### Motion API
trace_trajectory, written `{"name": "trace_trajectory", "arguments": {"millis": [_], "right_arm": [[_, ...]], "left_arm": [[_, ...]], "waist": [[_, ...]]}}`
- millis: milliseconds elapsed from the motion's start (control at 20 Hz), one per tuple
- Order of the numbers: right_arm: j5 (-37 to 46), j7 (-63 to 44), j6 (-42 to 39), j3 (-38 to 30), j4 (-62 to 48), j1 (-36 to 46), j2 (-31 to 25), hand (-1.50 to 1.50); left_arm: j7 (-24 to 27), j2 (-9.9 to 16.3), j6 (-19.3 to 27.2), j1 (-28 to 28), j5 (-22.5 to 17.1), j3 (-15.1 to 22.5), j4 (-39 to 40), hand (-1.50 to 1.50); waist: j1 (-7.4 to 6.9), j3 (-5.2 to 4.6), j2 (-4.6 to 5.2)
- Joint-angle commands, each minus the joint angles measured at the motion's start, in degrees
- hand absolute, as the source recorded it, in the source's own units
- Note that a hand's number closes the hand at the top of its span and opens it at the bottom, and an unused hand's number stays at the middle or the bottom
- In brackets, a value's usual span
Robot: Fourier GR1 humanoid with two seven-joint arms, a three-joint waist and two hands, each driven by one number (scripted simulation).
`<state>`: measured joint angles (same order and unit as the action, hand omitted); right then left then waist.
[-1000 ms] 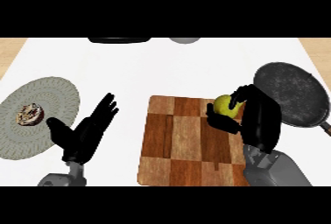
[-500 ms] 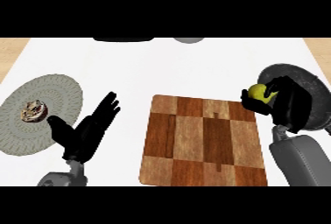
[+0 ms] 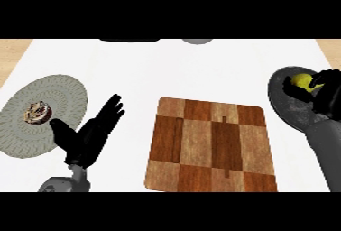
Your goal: Pick the pear from the cutting board and place it in the pan
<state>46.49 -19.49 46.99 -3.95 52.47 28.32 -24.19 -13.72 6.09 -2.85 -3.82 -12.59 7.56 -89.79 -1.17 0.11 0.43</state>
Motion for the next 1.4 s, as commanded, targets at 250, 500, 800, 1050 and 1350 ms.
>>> {"name": "trace_trajectory", "arguments": {"millis": [250,500,800,1050,1350], "right_arm": [[-12.8,22.7,2.5,-11.1,-23.0,9.7,-6.7,1.5],[-10.1,16.7,-6.8,-10.4,-34.8,10.2,-10.1,-1.5],[-15.8,25.9,-9.8,-15.5,-38.0,12.3,-8.4,-1.5],[-26.7,40.6,-11.8,-24.4,-31.4,10.1,-6.2,-1.5],[-36.2,46.9,-22.7,-32.9,-34.0,9.3,-8.9,-1.5]], "left_arm": [[1.6,-1.8,0.6,0.1,1.2,0.7,0.4,0.0],[-1.1,-2.9,1.3,-1.6,2.2,2.8,-0.5,0.0],[-0.8,-2.0,0.3,-2.5,0.9,0.7,0.6,0.0],[1.5,-1.7,-0.3,0.1,0.9,0.4,0.6,0.0],[2.0,-1.5,-0.5,-1.0,1.3,-0.2,2.3,0.0]], "waist": [[-1.36,0.15,0.55],[-2.36,0.18,1.11],[-2.03,0.32,1.07],[-0.93,0.49,0.75],[-0.6,0.29,0.77]]}}
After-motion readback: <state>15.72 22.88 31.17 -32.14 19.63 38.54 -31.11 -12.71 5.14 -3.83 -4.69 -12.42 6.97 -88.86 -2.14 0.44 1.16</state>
